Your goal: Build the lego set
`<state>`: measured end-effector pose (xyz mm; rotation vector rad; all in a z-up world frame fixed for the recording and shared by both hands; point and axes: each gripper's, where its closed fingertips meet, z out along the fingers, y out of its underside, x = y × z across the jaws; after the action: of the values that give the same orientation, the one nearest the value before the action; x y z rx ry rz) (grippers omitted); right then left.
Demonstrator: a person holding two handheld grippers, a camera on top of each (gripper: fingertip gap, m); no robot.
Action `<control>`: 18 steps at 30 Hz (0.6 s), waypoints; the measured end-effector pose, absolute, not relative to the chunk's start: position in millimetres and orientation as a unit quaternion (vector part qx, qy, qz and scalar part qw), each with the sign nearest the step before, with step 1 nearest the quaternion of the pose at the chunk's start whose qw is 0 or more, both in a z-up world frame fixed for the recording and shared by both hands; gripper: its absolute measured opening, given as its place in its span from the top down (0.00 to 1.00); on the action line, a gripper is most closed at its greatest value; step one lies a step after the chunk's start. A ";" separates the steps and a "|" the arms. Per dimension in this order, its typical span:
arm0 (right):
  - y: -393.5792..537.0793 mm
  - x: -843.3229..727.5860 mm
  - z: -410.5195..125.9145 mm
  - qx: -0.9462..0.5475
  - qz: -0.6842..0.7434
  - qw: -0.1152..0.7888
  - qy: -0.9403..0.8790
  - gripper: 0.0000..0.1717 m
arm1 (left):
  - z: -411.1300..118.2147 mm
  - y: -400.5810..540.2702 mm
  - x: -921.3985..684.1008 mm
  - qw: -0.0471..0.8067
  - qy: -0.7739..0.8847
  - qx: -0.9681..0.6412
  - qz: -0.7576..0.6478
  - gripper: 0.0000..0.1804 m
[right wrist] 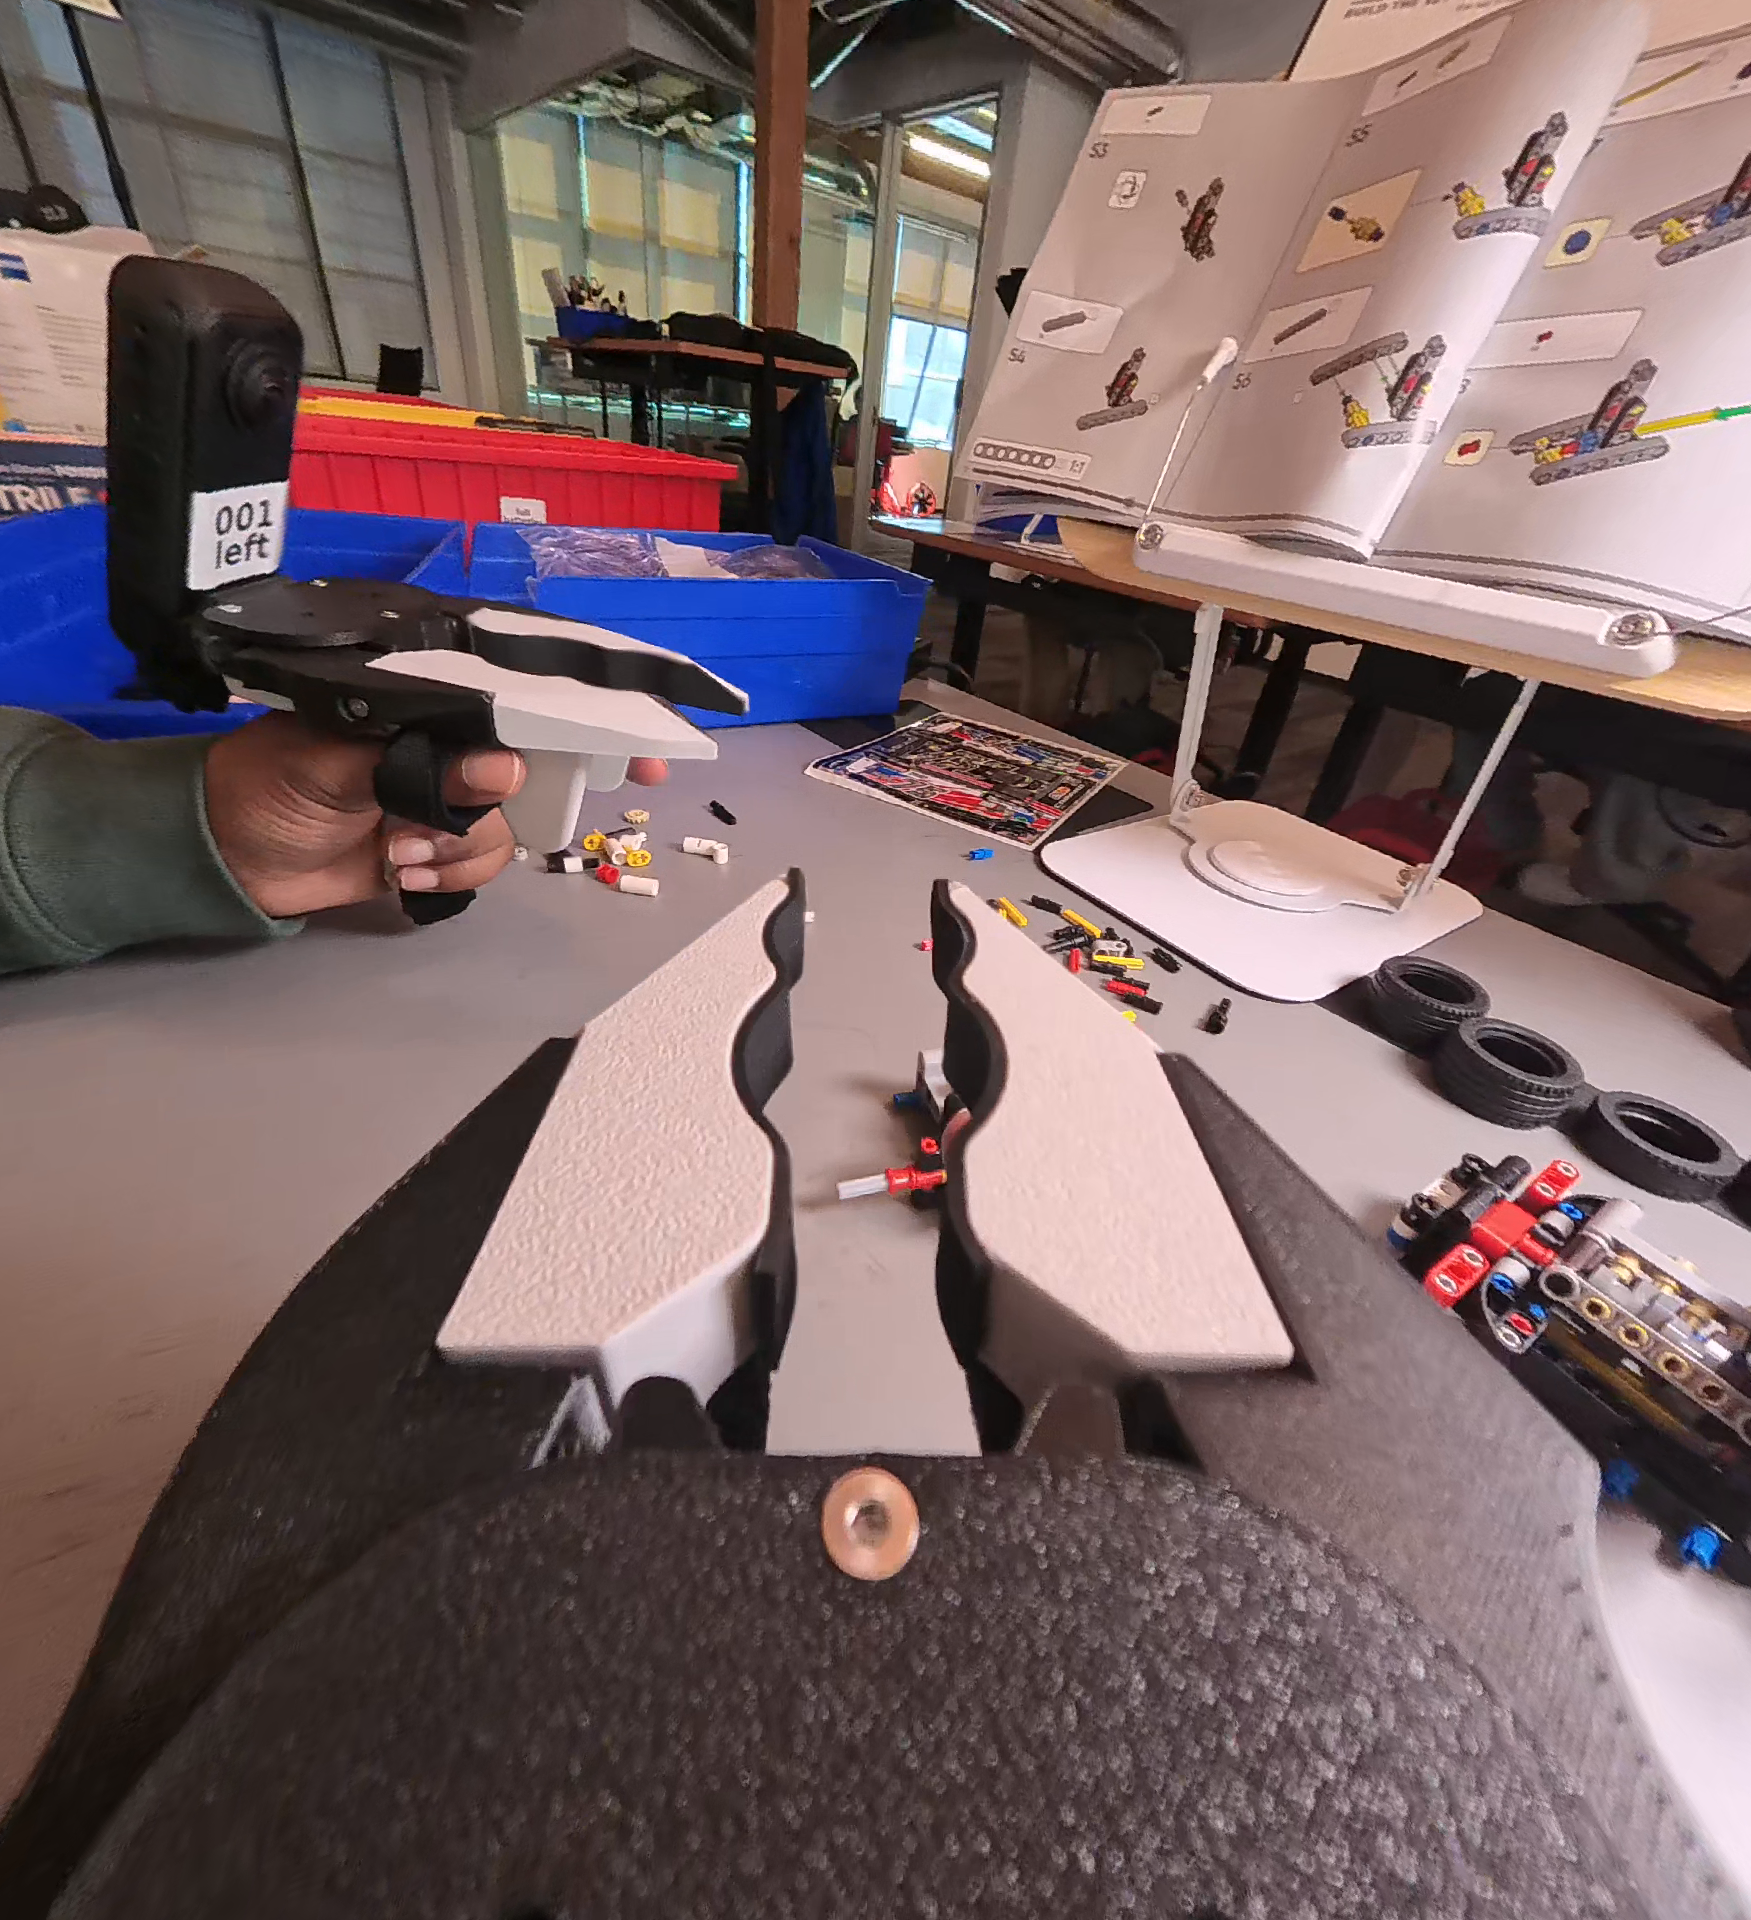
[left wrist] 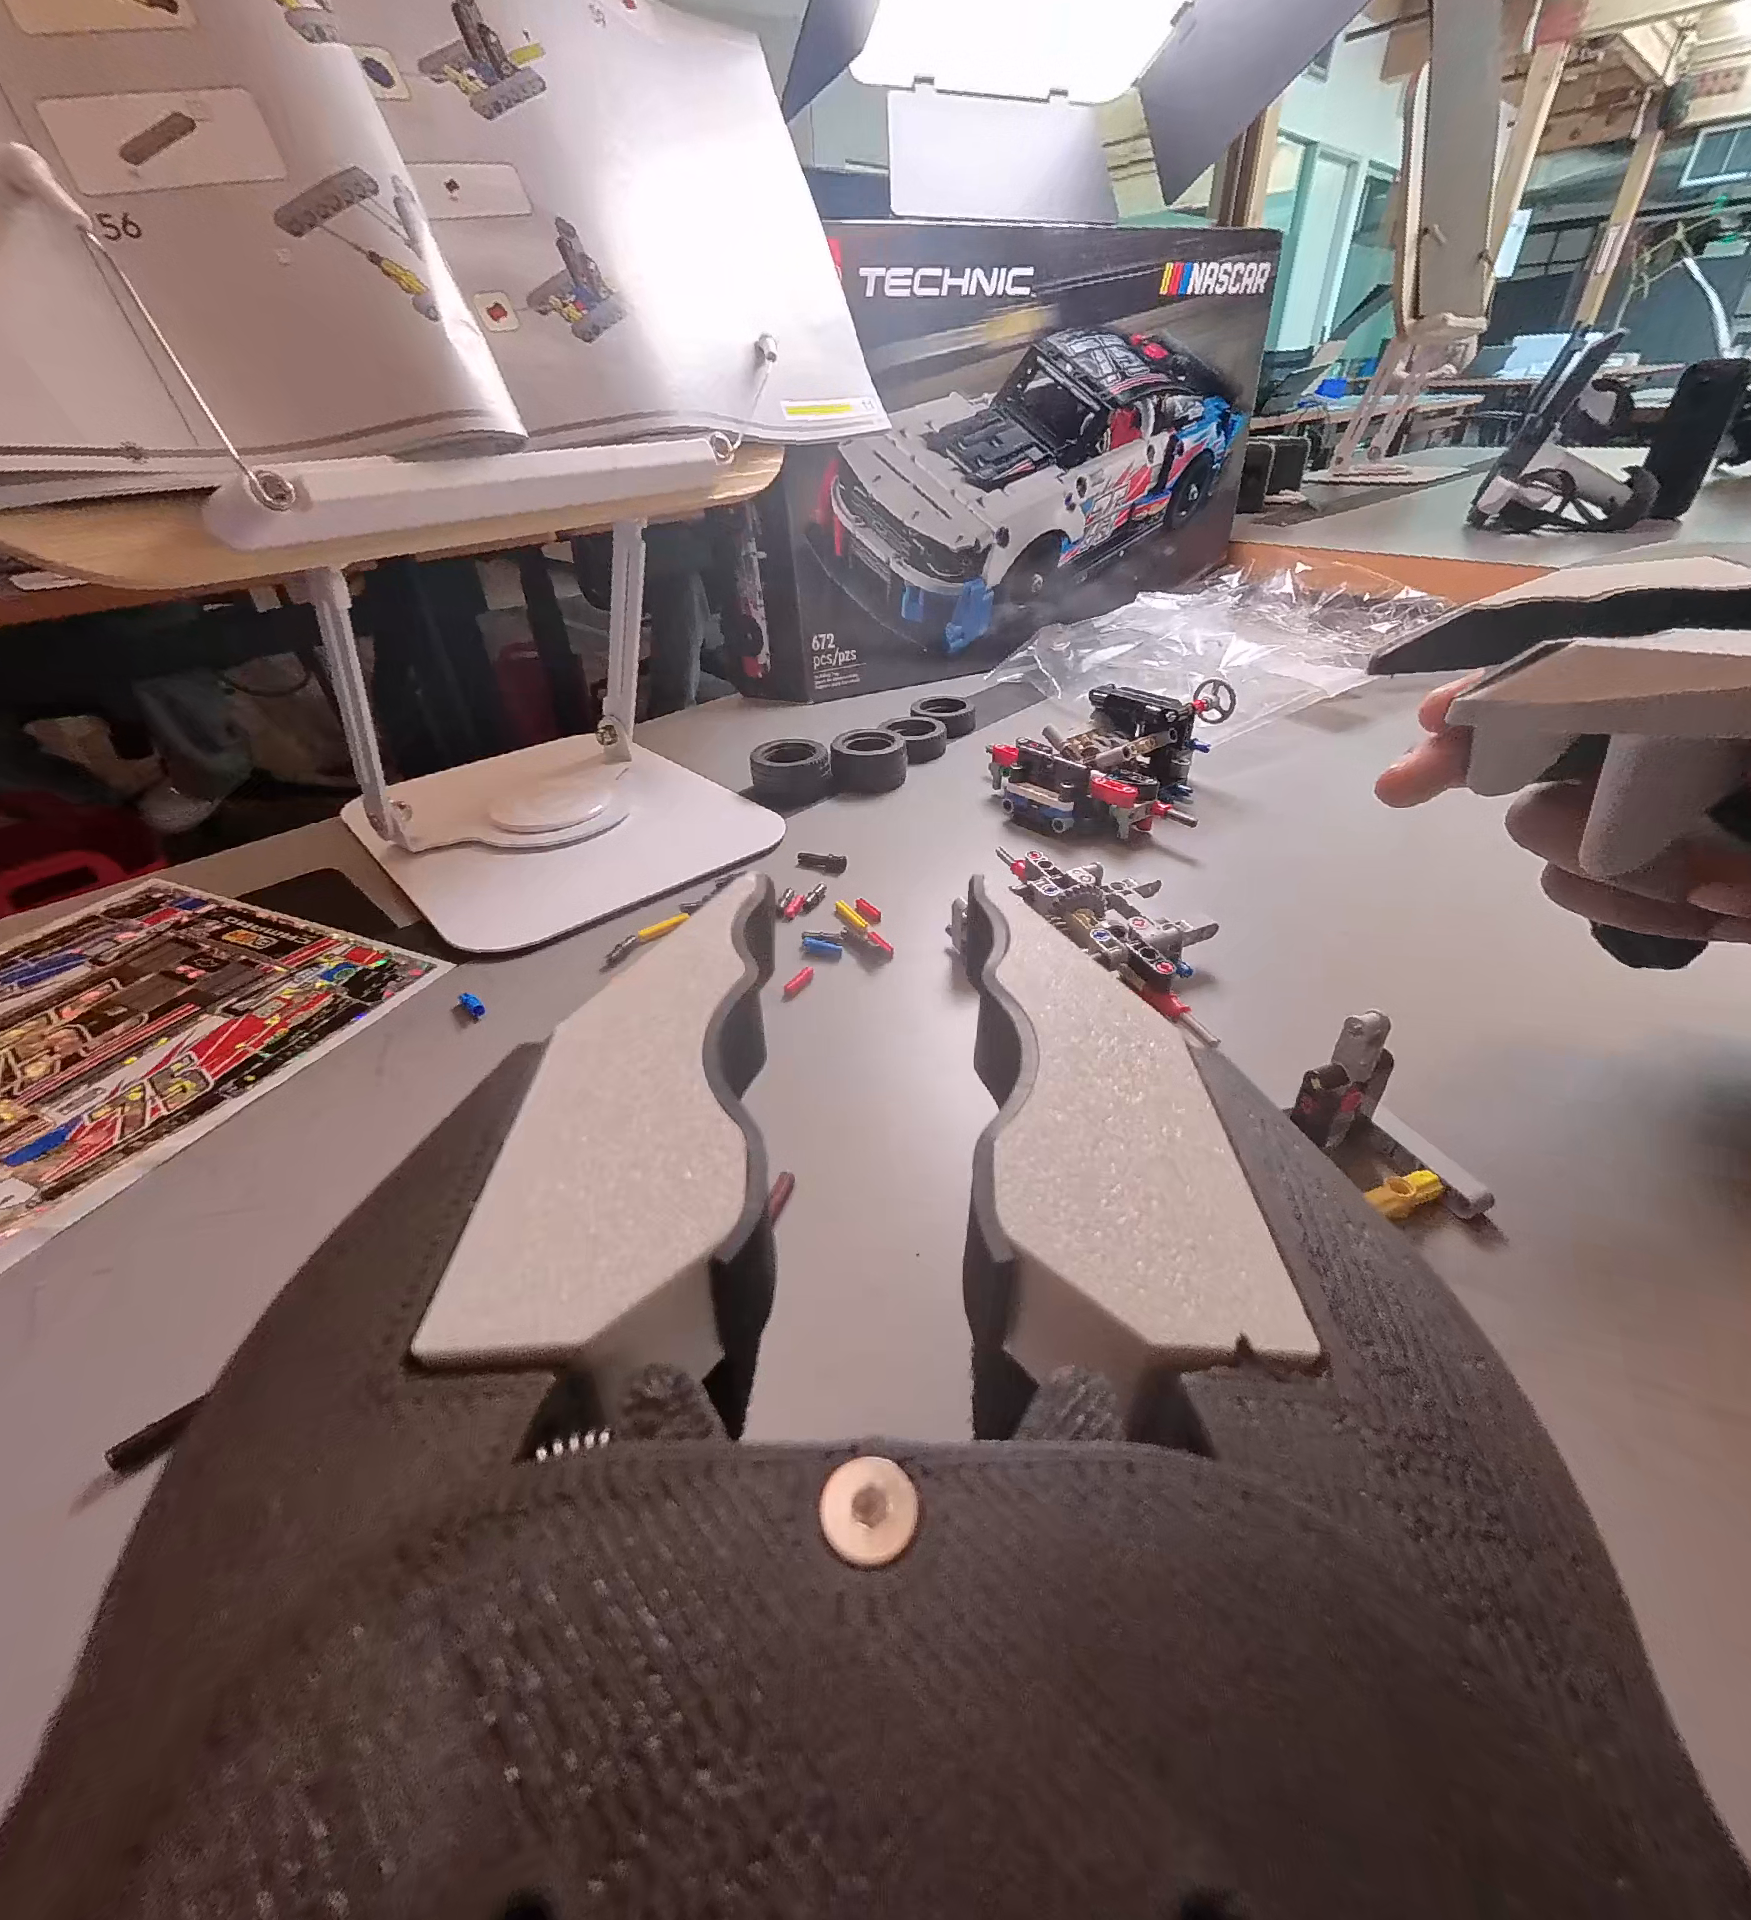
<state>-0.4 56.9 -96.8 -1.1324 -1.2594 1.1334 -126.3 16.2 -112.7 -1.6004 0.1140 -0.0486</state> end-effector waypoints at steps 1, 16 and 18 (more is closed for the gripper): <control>58.7 -0.4 -97.6 -0.477 0.473 0.524 -0.524 0.88 | -112.3 15.7 -128.1 0.696 0.048 -0.716 -0.016 0.80; 76.8 1.8 -100.1 -0.490 0.440 0.565 -0.498 0.92 | -46.1 34.5 -180.0 0.738 -0.027 -0.670 0.068 0.83; 76.5 1.3 -101.3 -0.488 0.434 0.569 -0.500 0.93 | -17.1 53.2 -193.8 0.751 -0.034 -0.655 0.072 0.87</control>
<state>1.3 76.5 -101.3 -1.1453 -1.1740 1.0186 -193.8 53.2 -17.1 -1.4304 -0.0745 0.1571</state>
